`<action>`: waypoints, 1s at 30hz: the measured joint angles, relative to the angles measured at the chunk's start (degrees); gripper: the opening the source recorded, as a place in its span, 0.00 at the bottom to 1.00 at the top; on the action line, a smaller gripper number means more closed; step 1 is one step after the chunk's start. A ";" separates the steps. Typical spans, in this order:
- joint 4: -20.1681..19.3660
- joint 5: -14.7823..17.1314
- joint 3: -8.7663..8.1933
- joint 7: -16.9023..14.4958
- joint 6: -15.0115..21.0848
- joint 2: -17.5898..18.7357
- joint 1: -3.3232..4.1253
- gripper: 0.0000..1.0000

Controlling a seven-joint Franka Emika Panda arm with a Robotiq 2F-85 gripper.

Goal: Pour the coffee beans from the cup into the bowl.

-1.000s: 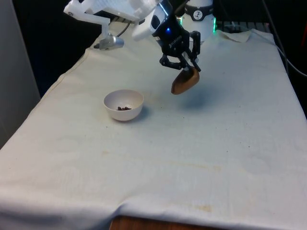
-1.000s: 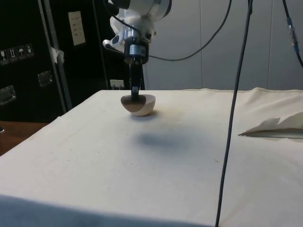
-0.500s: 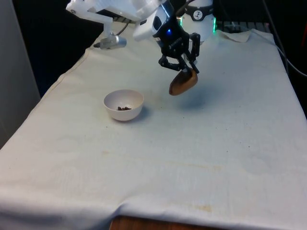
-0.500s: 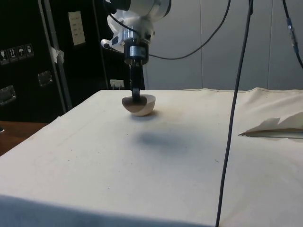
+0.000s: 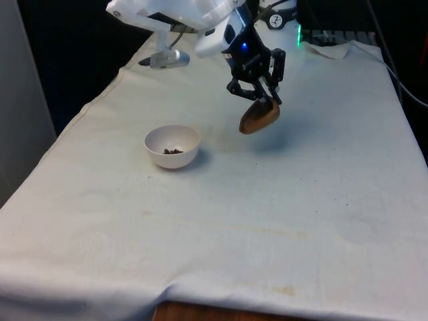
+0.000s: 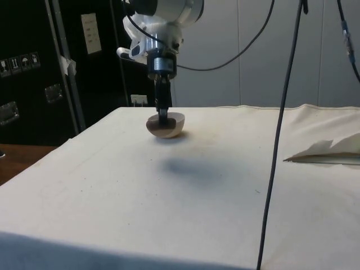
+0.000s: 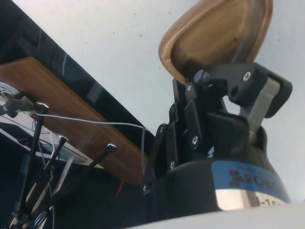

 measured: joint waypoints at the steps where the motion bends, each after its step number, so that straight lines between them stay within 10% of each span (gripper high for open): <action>1: -0.17 0.00 0.06 0.00 0.11 -0.06 0.00 0.01; 30: -2.41 -0.06 2.81 4.24 4.76 -0.80 -0.06 0.01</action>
